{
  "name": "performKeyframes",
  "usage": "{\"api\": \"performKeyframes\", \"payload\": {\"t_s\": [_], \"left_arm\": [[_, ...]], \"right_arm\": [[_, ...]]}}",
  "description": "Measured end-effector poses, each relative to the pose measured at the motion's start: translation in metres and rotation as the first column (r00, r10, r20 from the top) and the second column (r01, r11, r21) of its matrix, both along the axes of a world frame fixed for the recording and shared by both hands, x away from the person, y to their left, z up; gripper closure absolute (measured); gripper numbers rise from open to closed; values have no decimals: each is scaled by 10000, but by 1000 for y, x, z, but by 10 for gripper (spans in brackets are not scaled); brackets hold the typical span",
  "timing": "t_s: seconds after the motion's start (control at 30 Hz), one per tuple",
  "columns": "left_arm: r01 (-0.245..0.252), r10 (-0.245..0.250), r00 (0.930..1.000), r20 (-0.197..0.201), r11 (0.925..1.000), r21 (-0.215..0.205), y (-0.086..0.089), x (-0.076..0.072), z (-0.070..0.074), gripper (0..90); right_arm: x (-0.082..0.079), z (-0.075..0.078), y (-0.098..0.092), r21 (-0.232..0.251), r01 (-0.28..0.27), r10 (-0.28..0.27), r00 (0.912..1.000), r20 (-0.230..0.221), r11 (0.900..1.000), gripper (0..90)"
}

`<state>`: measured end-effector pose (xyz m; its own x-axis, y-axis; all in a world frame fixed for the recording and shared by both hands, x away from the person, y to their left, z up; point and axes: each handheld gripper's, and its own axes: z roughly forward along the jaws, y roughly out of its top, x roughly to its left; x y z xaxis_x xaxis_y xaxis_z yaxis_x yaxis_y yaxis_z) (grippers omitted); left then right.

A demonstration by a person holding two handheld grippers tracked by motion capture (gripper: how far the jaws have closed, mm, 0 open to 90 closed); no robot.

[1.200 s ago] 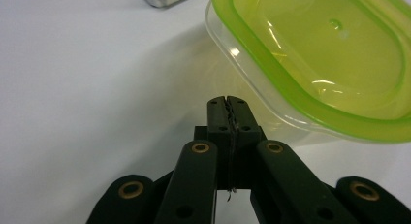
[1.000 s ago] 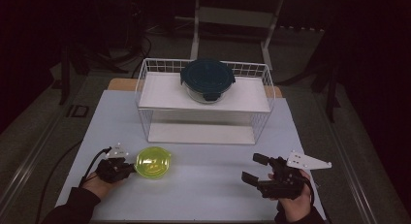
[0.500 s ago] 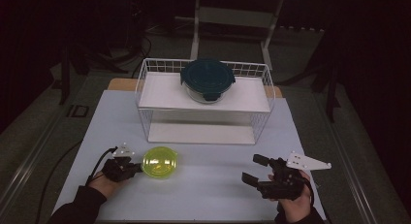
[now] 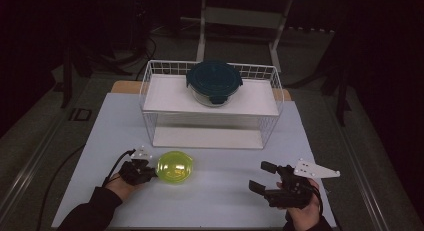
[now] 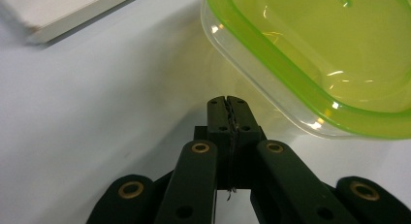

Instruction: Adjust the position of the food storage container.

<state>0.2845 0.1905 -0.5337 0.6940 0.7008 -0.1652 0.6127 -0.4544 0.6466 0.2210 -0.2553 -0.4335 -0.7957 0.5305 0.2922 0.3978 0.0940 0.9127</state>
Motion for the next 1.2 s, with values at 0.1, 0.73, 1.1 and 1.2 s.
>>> {"api": "performKeyframes", "payload": {"t_s": [0.1, 0.73, 1.1, 1.2], "left_arm": [[134, -134, 9999, -6, 9999, -37, -6, 2, 0, 890], [1125, -1125, 9936, -27, 9936, -94, -59, 12, -2, 890], [1298, -1299, 9915, -48, 9913, -208, -77, 15, -2, 890], [1466, -1467, 9892, -25, 9891, -164, -81, 16, -2, 890]], "right_arm": [[0, -1, 0, 7, 10, -10, 10000, -15, 10000, 152], [1, -3, -3, -128, 285, -283, 9995, 172, 9995, 152], [2, -4, -4, -145, 300, -298, 9994, 153, 9994, 152], [2, -4, -4, -141, 293, -291, 9995, 140, 9995, 152]]}}
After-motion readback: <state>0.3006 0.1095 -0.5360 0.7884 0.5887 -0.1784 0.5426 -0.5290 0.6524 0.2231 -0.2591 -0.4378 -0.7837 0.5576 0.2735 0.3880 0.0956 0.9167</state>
